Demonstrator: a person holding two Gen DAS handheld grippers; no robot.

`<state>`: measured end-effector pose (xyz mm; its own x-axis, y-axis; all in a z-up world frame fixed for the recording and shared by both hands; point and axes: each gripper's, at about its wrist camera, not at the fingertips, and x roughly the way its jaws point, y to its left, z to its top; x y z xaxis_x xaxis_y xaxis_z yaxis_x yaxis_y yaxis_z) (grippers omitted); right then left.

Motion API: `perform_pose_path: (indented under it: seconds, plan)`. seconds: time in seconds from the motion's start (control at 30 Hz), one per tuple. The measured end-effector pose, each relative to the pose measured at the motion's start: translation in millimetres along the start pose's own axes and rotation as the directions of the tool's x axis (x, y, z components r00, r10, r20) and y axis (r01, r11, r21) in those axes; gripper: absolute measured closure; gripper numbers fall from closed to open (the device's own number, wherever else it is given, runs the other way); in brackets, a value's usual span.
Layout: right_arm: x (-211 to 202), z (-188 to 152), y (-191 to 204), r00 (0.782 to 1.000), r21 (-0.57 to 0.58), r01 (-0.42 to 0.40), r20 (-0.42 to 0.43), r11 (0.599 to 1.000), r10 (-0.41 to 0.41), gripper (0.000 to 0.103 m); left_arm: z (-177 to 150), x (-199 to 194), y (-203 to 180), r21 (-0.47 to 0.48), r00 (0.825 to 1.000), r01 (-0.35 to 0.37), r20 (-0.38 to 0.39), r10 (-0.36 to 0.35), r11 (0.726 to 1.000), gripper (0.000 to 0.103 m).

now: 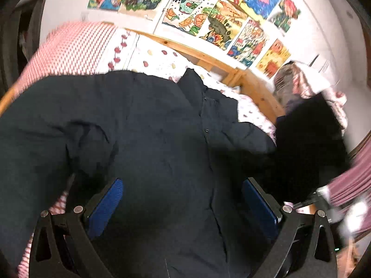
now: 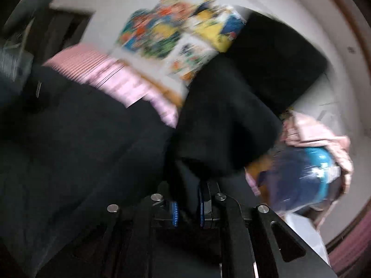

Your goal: Fold large clothes

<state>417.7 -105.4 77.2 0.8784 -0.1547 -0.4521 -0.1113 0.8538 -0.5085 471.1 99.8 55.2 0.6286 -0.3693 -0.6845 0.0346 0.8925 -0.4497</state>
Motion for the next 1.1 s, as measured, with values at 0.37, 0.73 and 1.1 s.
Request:
perform_pose_path:
  seconds: [0.37,0.73,1.1]
  plan:
    - [-21,-62,29,0.930,0.168,-0.336,-0.100,0.927,0.355,0.037,-14,75,14,-0.068,0.984,0.048,-0.166,-0.059,0.997,0.000]
    - [-48,-126,-35,0.937,0.394,-0.290,-0.068,0.872,0.342,0.034,-46,97,-17,-0.021,0.939,-0.003,-0.345,-0.005,1.000,0.061]
    - [20,-99,-91,0.969,0.453,-0.211,-0.022,0.866,0.248,0.034,-6,25,-41,0.075,0.992,-0.126,-0.018,0.128,0.989,0.097]
